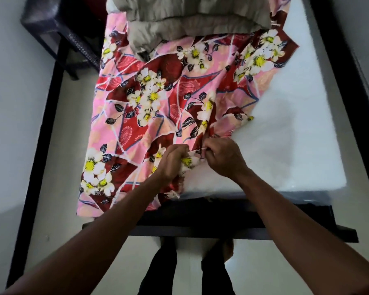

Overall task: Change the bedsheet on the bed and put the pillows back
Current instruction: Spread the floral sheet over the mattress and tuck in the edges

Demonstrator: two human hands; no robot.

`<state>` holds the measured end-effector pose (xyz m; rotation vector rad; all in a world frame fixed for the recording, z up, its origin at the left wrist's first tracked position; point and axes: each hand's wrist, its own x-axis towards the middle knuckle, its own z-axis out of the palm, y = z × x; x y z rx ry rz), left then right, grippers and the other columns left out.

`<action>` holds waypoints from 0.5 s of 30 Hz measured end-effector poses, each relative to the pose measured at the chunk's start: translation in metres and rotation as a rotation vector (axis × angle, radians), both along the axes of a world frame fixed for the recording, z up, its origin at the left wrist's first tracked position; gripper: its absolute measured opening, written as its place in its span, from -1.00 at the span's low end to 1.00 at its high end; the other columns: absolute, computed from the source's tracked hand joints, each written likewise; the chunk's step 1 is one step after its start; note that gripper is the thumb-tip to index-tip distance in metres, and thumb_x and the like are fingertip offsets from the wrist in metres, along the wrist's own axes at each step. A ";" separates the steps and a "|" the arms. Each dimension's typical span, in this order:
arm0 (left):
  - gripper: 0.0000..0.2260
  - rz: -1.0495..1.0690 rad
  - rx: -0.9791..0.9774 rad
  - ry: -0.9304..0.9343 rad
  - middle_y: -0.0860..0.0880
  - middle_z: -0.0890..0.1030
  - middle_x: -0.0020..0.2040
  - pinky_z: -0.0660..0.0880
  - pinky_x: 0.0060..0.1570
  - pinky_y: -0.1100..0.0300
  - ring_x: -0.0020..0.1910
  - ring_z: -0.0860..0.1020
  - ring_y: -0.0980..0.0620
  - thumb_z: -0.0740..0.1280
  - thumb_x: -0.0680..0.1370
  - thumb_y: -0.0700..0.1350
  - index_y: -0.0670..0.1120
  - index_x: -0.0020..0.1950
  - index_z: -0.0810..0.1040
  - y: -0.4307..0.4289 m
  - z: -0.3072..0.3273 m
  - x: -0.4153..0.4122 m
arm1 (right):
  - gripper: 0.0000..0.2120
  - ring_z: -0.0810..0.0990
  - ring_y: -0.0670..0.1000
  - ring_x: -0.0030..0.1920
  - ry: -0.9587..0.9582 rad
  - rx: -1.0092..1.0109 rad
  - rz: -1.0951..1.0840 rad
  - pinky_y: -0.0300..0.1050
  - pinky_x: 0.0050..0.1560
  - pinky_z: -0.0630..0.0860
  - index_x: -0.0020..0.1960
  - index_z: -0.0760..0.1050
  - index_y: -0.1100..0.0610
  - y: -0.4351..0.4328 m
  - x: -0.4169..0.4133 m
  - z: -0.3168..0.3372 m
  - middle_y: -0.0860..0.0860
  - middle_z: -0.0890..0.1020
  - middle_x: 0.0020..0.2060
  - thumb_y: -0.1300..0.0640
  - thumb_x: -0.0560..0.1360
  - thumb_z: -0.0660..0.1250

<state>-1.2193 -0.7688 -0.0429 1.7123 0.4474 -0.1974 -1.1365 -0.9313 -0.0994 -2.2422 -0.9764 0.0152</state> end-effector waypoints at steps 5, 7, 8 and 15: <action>-0.85 0.139 0.054 -0.023 -0.08 0.33 -0.39 0.34 -0.32 0.21 -0.39 0.33 0.06 0.13 0.41 -0.13 -0.13 -0.35 0.32 0.002 0.003 -0.003 | -0.87 0.57 0.19 -0.36 -0.002 -0.154 0.079 -0.07 -0.39 0.40 -0.04 0.53 0.10 -0.027 0.014 0.000 0.08 0.61 -0.35 0.09 0.51 0.23; -0.82 0.253 0.035 -0.018 -0.14 0.34 -0.32 0.42 -0.23 0.02 -0.31 0.33 -0.02 0.16 0.39 -0.05 -0.16 -0.27 0.39 0.013 -0.002 -0.004 | -0.87 0.59 0.12 -0.37 0.009 -0.202 0.153 -0.11 -0.38 0.42 -0.01 0.53 0.05 -0.049 0.018 -0.003 0.03 0.63 -0.33 0.01 0.57 0.29; -0.79 0.279 0.031 -0.008 -0.15 0.36 -0.29 0.44 -0.21 -0.14 -0.28 0.33 -0.06 0.18 0.37 -0.01 -0.16 -0.26 0.40 0.021 -0.006 -0.006 | -0.84 0.59 0.07 -0.37 0.016 -0.236 0.168 -0.14 -0.38 0.43 0.00 0.54 0.03 -0.063 0.020 -0.006 0.00 0.64 -0.32 -0.05 0.57 0.31; -0.80 0.096 0.282 0.181 -0.04 0.39 -0.39 0.30 -0.24 0.07 -0.36 0.35 0.01 0.13 0.42 -0.02 -0.08 -0.37 0.34 0.033 -0.032 -0.046 | -0.62 0.61 0.26 -0.32 -0.044 -0.531 -0.134 0.02 -0.35 0.52 -0.14 0.66 0.12 -0.175 0.037 -0.032 0.13 0.65 -0.31 0.00 0.41 0.10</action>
